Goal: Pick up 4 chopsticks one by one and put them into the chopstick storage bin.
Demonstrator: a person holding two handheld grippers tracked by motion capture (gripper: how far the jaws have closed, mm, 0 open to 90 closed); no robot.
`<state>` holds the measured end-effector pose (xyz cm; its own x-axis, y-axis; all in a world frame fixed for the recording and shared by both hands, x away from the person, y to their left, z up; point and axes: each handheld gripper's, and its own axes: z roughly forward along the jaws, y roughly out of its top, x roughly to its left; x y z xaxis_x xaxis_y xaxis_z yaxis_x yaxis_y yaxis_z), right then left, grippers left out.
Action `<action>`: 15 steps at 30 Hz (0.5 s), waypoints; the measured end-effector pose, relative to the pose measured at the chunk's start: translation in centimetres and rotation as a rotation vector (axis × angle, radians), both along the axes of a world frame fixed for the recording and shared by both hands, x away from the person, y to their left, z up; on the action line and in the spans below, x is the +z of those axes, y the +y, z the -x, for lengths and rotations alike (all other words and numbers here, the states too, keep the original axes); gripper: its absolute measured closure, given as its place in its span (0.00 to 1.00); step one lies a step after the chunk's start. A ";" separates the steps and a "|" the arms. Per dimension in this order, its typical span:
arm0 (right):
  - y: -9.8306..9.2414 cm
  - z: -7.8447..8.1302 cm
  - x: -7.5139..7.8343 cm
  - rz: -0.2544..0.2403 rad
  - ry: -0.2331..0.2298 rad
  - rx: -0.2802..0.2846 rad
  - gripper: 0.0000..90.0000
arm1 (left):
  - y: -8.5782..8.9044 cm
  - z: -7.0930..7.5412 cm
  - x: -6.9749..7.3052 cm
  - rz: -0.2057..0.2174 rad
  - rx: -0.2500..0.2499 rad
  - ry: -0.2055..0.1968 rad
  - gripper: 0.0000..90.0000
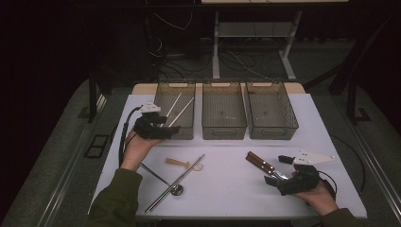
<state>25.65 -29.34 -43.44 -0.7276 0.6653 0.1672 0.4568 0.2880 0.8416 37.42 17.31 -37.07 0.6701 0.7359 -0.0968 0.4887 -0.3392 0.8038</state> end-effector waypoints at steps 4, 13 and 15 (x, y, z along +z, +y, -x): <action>0.0 0.0 0.0 -0.001 -0.001 -0.002 0.01 | 0.1 1.2 -0.3 0.004 -0.005 -0.004 0.29; 0.0 0.0 0.0 -0.001 -0.001 -0.004 0.01 | 0.5 3.6 -1.3 0.006 -0.010 -0.012 0.29; 0.0 0.0 0.0 0.000 -0.005 -0.004 0.01 | 0.5 4.1 -1.5 0.005 -0.011 -0.012 0.29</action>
